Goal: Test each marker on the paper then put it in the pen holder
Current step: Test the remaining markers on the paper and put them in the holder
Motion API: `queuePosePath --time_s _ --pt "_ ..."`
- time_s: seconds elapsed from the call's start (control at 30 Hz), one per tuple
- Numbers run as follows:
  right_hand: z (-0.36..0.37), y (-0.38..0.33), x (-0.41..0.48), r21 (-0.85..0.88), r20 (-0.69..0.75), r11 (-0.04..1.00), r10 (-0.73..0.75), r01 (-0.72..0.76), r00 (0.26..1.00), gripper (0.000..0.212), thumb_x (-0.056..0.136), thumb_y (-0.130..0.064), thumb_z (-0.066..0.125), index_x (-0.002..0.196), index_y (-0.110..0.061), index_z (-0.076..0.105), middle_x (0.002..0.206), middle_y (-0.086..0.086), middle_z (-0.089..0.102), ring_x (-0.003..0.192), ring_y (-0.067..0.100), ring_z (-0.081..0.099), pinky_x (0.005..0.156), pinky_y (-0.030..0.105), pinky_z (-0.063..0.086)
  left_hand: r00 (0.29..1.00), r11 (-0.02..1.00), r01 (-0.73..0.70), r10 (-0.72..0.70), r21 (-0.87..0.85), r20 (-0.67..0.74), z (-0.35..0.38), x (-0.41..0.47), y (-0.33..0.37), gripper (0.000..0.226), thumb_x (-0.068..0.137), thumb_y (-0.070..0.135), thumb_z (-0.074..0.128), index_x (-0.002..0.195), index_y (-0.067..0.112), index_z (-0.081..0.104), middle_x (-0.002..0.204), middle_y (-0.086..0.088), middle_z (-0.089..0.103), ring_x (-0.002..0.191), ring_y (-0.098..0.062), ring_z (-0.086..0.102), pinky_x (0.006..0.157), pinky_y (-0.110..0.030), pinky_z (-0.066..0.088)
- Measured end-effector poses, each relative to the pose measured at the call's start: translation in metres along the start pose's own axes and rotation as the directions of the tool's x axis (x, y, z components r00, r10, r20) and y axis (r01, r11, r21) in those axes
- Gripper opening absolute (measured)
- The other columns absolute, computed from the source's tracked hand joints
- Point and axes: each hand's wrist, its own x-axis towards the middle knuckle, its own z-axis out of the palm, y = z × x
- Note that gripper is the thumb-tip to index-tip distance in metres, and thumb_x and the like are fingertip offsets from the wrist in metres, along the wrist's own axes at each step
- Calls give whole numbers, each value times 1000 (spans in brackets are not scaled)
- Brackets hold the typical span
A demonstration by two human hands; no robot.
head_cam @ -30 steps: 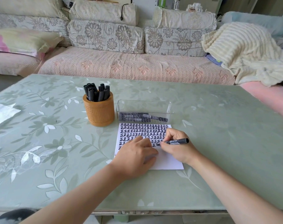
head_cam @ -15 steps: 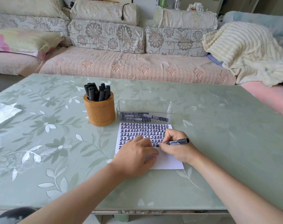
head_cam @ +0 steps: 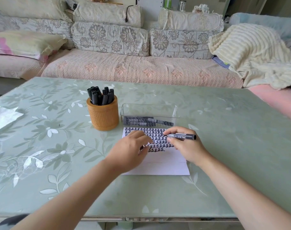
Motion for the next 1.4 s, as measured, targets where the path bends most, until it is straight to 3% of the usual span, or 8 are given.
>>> queuePosePath --time_s 0.13,0.27,0.4,0.5,0.57,0.77,1.13,1.4 --pt "-5 -8 3 47 66 998 -35 32 997 31 96 0 53 107 -23 71 73 -1 64 57 16 48 56 20 41 994 993 94 -98 70 55 -11 -1 -18 25 88 35 53 107 23 63 100 7 57 99 -13 51 73 -31 49" --pt "-2 -12 10 50 172 999 9 -18 985 61 90 20 34 122 -25 62 91 10 63 63 20 51 53 23 36 987 994 90 -98 66 128 -16 -3 -25 33 82 45 51 103 24 67 95 7 55 95 -14 51 78 -32 49" --pt "3 -19 14 115 208 987 82 -108 975 53 97 11 26 104 -19 69 91 8 52 62 26 58 51 30 43 988 996 90 -92 28 124 -17 -2 -27 15 87 33 65 99 28 74 96 11 53 97 -10 49 80 -32 49" --pt "3 -23 15 -17 191 999 47 -44 980 38 96 5 34 87 -22 58 86 9 50 53 20 55 48 29 42 994 995 100 -101 17 52 -21 2 -31 13 87 30 68 98 25 73 95 9 56 92 -10 50 78 -28 47" --pt "3 -22 16 -151 184 988 3 25 983 31 95 -1 47 92 -32 52 89 4 52 57 15 51 54 27 44 992 992 123 -123 0 10 -25 4 -32 11 88 28 67 98 24 71 93 9 60 87 -9 51 75 -23 45" --pt "7 -22 17 -427 102 902 -22 64 995 25 87 -15 68 103 -34 67 106 -17 66 102 6 59 94 28 45 989 989 145 -146 -30 -28 -32 4 -33 12 91 24 63 101 25 68 90 10 63 80 -6 55 68 -14 40" --pt "20 -26 18 -475 134 874 -50 108 990 21 87 -18 68 101 -34 69 109 -18 66 107 8 59 94 31 47 994 994 98 -99 -37 -35 -30 6 -29 15 92 25 61 105 23 68 91 12 61 79 -4 54 65 -11 39" --pt "32 -32 17 -446 194 886 -42 127 980 25 81 -20 76 101 -32 67 98 -24 63 97 -5 55 82 9 39 1000 997 18 -18 -81 -3 -33 6 -32 11 94 23 61 101 22 69 84 10 59 76 -6 53 67 -23 44"
